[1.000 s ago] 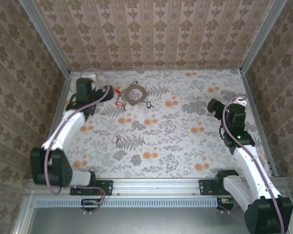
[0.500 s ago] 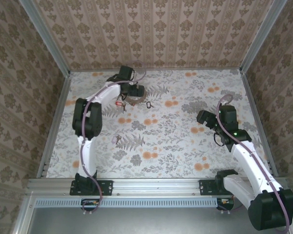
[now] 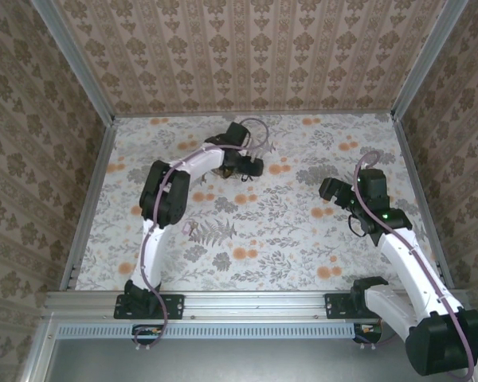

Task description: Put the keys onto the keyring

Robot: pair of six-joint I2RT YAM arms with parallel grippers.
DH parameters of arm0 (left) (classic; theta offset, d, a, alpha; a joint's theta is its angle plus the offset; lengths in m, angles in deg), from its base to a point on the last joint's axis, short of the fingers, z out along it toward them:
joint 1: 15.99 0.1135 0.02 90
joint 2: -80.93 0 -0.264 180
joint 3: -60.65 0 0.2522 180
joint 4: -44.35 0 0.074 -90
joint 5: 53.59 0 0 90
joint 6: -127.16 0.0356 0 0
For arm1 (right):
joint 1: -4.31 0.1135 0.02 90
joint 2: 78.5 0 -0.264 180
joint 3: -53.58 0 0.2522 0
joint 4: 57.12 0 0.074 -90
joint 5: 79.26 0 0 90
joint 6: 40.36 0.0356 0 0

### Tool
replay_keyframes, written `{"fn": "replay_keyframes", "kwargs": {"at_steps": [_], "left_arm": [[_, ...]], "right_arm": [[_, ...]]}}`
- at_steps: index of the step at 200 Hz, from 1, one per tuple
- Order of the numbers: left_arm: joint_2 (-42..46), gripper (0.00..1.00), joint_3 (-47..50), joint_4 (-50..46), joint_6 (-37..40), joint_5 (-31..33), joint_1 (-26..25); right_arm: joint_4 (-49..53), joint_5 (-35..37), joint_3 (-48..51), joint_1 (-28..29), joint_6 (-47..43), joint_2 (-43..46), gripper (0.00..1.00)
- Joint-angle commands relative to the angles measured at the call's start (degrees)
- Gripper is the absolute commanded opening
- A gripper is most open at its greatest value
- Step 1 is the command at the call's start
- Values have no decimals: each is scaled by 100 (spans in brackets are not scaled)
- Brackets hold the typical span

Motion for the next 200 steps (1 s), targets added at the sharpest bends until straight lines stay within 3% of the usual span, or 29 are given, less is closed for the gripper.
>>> {"fn": "replay_keyframes", "kwargs": {"at_steps": [1,74,101,133,157,200], "left_arm": [[312,100,390,-26,-671,-610,-500],[1275,100,1711,1296,-2541,-1273,-2019],[2022,100,1992,1133,-2508,-813,-2130],[3153,100,2508,940,-2529,-976,-1422],[4212,100,3242,897,-2485,-1132,-630],[5798,100,4557,527,-2217,-1297,746]], "right_arm": [[115,-159,-158,46,152,-96,100],[350,-153,-397,125,488,-549,100],[922,-65,-640,116,446,-711,98],[1489,-723,-709,125,158,-823,79],[1747,-1231,-629,227,6,-931,58],[1611,-1554,-582,546,-144,-1669,37]]}}
